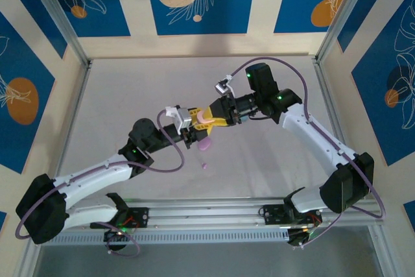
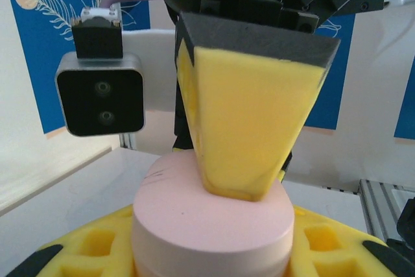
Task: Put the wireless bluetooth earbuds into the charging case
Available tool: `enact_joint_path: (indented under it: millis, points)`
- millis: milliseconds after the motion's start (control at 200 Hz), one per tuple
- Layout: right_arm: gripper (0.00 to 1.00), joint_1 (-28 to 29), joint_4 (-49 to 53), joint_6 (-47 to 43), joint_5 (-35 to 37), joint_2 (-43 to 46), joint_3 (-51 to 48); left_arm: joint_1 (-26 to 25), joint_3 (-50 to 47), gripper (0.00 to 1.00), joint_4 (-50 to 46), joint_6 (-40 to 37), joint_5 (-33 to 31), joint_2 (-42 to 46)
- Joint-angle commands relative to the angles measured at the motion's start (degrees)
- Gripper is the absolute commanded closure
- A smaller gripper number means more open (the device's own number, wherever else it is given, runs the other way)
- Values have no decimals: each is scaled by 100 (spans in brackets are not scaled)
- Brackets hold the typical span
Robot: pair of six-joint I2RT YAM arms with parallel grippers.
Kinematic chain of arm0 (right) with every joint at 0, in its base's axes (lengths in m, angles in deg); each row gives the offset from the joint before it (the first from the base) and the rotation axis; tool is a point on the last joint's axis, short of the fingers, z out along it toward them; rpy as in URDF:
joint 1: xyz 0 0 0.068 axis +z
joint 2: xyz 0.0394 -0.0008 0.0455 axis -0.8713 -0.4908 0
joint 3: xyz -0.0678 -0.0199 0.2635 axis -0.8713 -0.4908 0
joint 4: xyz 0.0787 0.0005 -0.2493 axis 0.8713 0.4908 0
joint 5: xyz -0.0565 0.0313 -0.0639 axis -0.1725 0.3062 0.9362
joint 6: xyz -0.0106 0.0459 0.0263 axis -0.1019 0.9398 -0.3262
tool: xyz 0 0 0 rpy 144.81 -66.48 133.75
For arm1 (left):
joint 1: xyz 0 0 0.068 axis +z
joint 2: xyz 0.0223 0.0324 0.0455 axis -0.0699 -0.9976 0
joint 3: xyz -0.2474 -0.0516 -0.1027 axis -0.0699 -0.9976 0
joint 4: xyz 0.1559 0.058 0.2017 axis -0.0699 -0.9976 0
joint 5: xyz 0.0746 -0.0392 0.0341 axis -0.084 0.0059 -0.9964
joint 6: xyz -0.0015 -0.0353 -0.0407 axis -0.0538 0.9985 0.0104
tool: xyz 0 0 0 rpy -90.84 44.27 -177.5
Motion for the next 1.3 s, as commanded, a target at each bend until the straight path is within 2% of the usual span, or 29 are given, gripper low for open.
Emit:
enact_joint_path:
  millis: [0,85,210,340,465,645,770,915,1100,1296]
  points:
    - [63,-27,-140,98,-305,-55,-137,-44,233,75,250,50,155,24]
    - [73,-109,-198,145,-263,-35,-189,-49,221,73,202,33,151,35]
    - [82,-235,-358,264,-86,48,-300,-49,233,64,-45,-53,45,72]
    - [87,-357,-770,569,111,181,-494,-42,284,50,-447,-167,-140,79]
    - [87,-563,-1125,796,475,352,-790,-46,271,39,-742,-234,-345,112]
    - [88,-1012,-1560,1089,991,465,-1376,-52,115,38,-901,-311,-786,299]
    - [87,-1212,-1481,979,1971,312,-1857,-47,33,37,-1025,-303,-1193,538]
    - [88,-1296,-1748,1096,2403,-460,-2127,-45,131,35,-1630,-118,-1528,841]
    - [87,-1127,-2106,1134,2911,-1409,-1891,-45,384,33,-2590,-21,-1734,1097]
    - [86,-1036,-2157,1125,3283,-2284,-1380,-48,350,33,-2735,80,-1836,1246]
